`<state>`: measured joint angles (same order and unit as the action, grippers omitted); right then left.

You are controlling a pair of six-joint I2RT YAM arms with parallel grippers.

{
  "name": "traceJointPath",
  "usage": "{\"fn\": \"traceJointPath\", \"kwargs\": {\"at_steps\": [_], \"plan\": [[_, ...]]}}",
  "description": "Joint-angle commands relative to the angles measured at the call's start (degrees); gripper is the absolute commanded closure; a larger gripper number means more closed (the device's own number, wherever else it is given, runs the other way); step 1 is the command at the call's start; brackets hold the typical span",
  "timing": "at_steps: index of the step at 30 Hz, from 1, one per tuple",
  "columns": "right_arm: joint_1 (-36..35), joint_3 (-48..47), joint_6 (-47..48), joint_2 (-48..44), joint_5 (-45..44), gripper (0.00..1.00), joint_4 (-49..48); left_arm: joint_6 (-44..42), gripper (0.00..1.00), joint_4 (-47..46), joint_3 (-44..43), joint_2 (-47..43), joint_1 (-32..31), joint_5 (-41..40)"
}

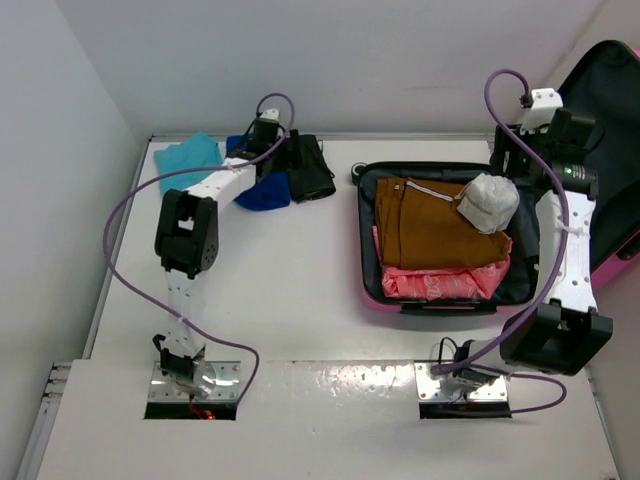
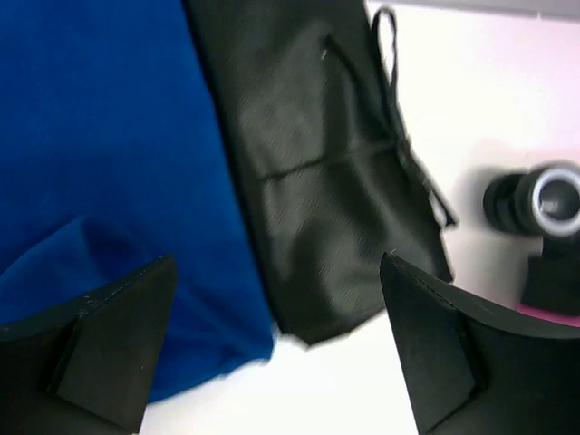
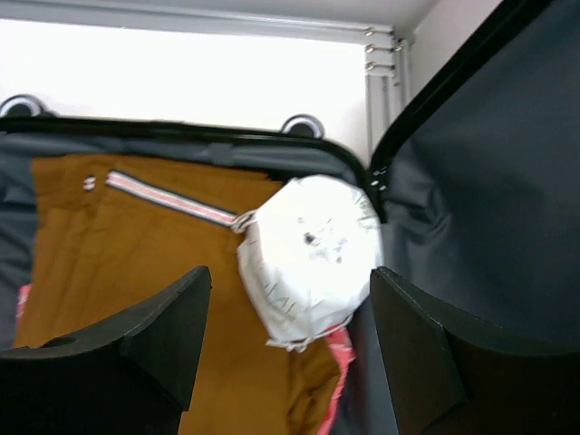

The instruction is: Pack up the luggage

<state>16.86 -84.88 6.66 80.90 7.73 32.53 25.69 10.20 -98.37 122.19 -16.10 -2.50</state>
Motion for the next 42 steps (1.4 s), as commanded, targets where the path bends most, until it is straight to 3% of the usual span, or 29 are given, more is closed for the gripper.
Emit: {"fn": "traceJointPath", "kwargs": {"at_steps": [1, 7, 15, 22, 31, 34, 37, 42], "plan": [[-1.1, 1.1, -3.0, -2.8, 3.0, 0.29, 2.4, 2.3, 0.02, 0.0, -6.7, 3.2, -2.0, -7.9], [-3.1, 3.8, -4.5, -4.8, 3.5, 0.29, 3.0, -2.5, 0.03, 4.9, -9.7, 6.9, -1.3, -23.0], [-6.3, 4.0, -5.7, -4.2, 2.6, 0.28, 3.1, -5.2, 0.00, 13.1, -16.0, 16.0, 1.9, -24.0], [-7.4, 2.1, -6.2, -3.3, 1.9, 0.28, 4.5, -7.5, 0.00, 17.6, -21.3, 21.6, 1.9, -20.9], [-7.7, 0.6, -6.3, -3.4, 1.8, 0.29, 5.6, -7.8, 0.28, 29.1, -23.4, 22.8, 2.9, -14.0], [-7.5, -0.2, -6.2, -3.5, 2.2, 0.30, 6.6, -6.4, 0.34, 28.8, -20.7, 18.8, 3.4, -11.8], [-7.5, -0.5, -6.2, -3.3, 2.3, 0.30, 6.7, -7.1, 0.34, 31.1, -18.4, 18.8, 4.0, -7.8], [-7.7, -1.6, -6.2, -2.6, 2.6, 0.32, 7.6, -3.7, 0.40, 31.6, -4.6, 14.1, 5.0, 1.0]]}}
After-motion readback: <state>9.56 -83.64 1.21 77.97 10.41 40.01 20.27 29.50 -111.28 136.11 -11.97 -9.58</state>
